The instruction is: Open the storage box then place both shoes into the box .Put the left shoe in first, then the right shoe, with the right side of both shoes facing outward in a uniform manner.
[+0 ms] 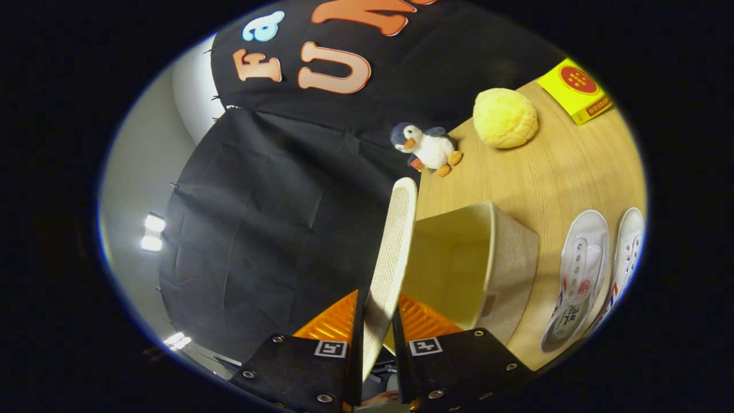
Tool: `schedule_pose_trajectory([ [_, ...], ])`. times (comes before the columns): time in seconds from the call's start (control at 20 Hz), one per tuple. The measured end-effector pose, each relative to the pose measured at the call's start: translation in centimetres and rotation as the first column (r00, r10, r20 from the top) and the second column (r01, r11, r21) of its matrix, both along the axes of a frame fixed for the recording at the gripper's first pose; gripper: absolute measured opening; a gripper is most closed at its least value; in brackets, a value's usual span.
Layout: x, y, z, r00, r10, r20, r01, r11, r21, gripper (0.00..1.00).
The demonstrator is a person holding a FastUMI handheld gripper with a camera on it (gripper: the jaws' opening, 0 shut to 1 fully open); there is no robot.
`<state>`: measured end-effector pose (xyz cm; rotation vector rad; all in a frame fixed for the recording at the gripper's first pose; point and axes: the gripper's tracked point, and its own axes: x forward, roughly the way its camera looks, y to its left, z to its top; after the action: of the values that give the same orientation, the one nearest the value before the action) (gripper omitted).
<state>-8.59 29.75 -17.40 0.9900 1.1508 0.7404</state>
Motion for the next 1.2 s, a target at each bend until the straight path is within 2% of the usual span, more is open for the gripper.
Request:
schedule_pose_trajectory([
  [0.2, 1.3, 3.2, 3.2, 0.998, 0.027, 0.048, -0.028, 0.999, 0.032, 0.14],
  [0.5, 1.8, 9.6, 6.5, 0.994, 0.066, 0.089, -0.072, 0.995, 0.065, 0.13],
  [0.8, 2.1, 16.7, 6.1, 0.997, 0.077, 0.024, -0.079, 0.994, 0.073, 0.14],
  [1.2, 1.9, 24.9, 3.4, 0.996, 0.092, 0.019, -0.092, 0.996, -0.020, 0.13],
])
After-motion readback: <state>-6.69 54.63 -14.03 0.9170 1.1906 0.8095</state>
